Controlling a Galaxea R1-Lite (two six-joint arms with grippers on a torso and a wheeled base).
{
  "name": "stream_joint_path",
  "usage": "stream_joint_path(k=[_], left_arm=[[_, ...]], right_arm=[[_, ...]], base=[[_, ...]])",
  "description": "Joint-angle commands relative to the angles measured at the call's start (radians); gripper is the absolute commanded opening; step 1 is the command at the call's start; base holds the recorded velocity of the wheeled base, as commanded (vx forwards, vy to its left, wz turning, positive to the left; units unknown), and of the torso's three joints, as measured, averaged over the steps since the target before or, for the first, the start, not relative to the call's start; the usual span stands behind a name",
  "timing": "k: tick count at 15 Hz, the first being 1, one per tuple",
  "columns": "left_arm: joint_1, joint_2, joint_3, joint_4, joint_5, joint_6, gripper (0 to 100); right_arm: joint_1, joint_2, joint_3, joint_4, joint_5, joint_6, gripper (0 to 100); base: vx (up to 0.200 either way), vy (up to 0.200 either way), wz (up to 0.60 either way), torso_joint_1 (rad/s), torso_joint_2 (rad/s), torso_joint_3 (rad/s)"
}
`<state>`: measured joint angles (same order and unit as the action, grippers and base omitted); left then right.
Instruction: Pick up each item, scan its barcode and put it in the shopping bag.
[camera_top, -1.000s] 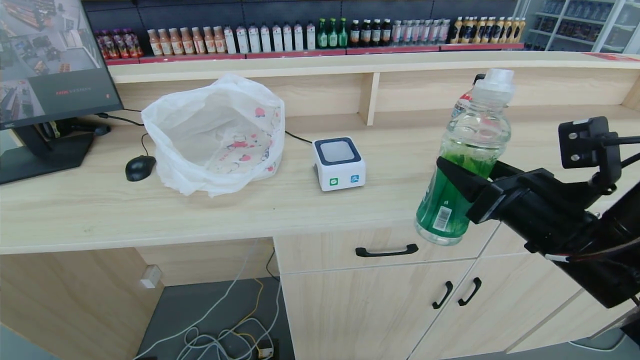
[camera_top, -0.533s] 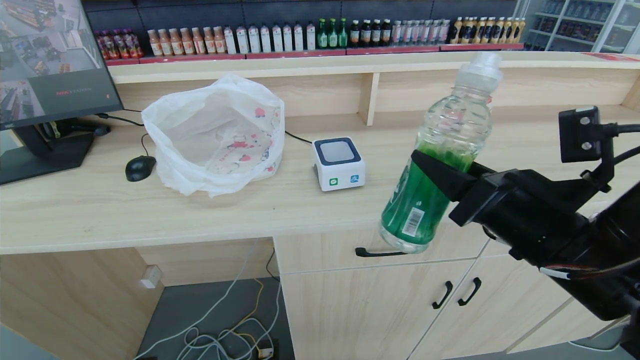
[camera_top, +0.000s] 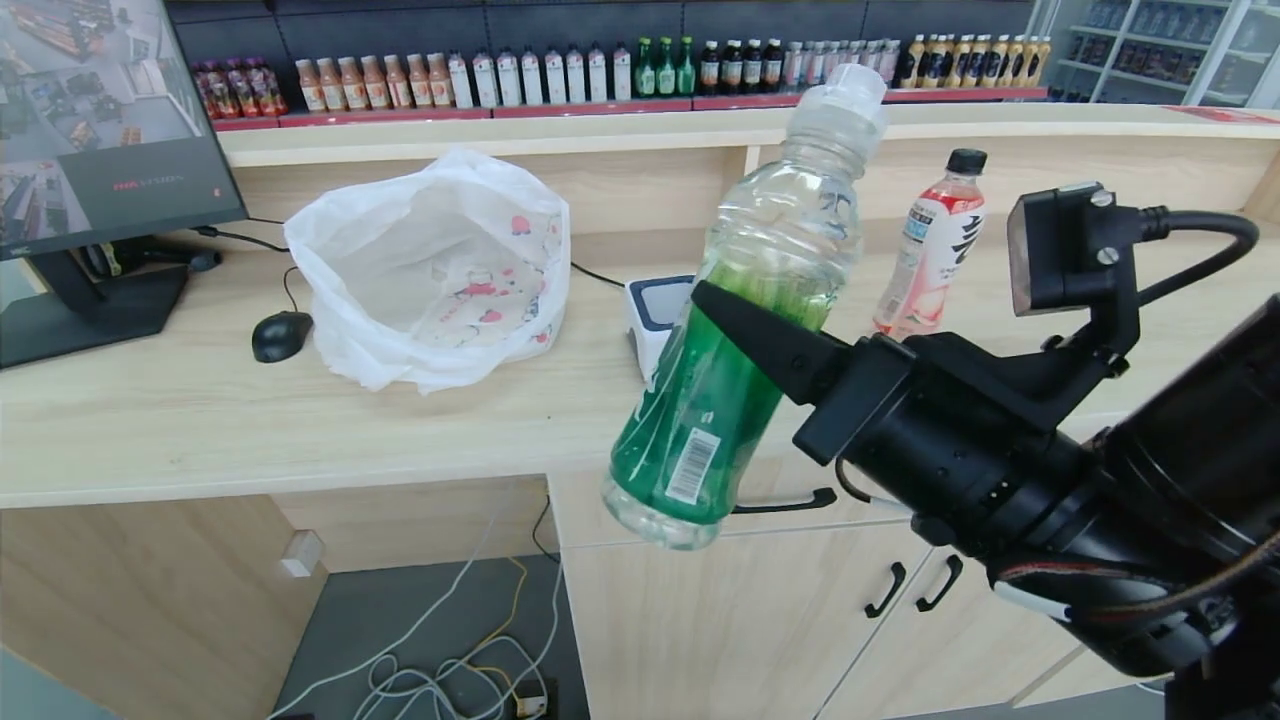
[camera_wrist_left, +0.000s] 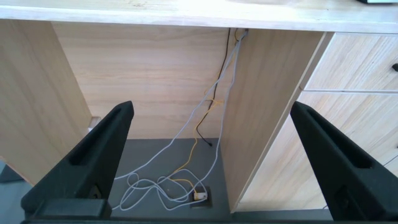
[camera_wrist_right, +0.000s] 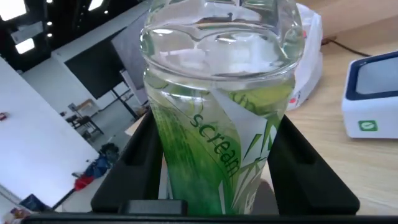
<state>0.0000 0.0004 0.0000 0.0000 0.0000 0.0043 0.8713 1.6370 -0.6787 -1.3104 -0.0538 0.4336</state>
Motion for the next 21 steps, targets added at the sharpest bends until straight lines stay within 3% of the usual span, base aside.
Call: stream_joint_path(k=[1, 5, 11, 21], left_arm=[[0.000, 0.000, 0.000, 0.000, 0.000, 0.000, 100], [0.000, 0.000, 0.000, 0.000, 0.000, 0.000, 100], [0.000, 0.000, 0.000, 0.000, 0.000, 0.000, 100], [0.000, 0.000, 0.000, 0.000, 0.000, 0.000, 100]], right_arm=[[0.046, -0.006, -0.012, -0.001, 0.000, 0.034, 0], [0.066, -0.026, -0.078, 0.002, 0.002, 0.102, 0], [0.072, -0.158, 0.031, 0.005, 0.000, 0.106, 0], [0.075, -0.157, 0.028, 0.005, 0.002, 0.105, 0]], base=[[0.000, 0.000, 0.00, 0.000, 0.00, 0.000], [0.000, 0.000, 0.00, 0.000, 0.00, 0.000], [0.000, 0.000, 0.00, 0.000, 0.00, 0.000], [0.000, 0.000, 0.00, 0.000, 0.00, 0.000]])
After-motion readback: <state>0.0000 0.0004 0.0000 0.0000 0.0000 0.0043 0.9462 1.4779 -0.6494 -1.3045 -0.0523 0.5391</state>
